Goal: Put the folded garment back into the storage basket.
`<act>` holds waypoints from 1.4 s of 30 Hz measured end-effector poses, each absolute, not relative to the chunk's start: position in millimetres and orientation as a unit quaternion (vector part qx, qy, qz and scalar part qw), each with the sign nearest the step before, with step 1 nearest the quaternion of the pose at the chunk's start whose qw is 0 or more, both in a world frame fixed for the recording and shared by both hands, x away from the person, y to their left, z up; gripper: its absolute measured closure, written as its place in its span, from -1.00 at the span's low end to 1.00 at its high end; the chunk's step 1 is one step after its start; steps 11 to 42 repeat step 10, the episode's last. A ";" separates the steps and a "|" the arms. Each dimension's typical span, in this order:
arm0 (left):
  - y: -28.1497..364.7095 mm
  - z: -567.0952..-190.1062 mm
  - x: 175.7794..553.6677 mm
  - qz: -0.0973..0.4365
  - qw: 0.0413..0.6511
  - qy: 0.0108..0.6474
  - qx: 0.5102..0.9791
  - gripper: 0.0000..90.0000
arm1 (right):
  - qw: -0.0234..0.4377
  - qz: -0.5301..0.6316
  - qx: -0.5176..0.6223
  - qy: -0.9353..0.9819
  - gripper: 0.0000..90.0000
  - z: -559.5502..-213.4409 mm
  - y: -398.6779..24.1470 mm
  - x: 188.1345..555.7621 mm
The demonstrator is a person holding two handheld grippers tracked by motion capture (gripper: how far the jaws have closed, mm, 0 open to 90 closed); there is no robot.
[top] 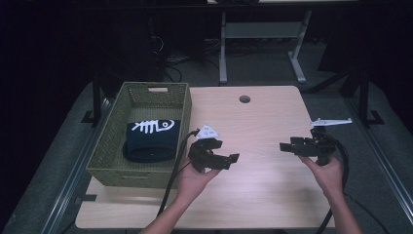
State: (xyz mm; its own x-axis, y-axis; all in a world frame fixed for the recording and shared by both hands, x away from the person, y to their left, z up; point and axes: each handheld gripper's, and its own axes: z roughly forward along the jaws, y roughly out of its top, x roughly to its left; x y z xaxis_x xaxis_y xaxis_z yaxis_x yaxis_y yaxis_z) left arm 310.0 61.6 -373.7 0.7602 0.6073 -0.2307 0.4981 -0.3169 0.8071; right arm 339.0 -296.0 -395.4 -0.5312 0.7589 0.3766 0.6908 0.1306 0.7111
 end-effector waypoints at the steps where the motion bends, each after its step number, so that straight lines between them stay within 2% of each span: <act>1: 60.5 -374.7 308.7 0.060 0.474 0.338 0.811 -0.49 | 0.040 0.447 0.484 0.752 -0.36 -397.4 -297.4 336.5; 7: 54.9 -388.1 296.7 0.054 0.478 0.332 0.811 -0.49 | 0.043 0.444 0.482 0.754 -0.38 -404.1 -299.6 324.5; 10: 53.6 -398.8 289.4 0.048 0.479 0.330 0.812 -0.49 | 0.055 0.445 0.479 0.755 -0.39 -416.7 -302.2 305.1; 42: 53.6 -398.8 289.4 0.048 0.479 0.330 0.812 -0.49 | 0.055 0.445 0.479 0.755 -0.39 -416.7 -302.2 305.1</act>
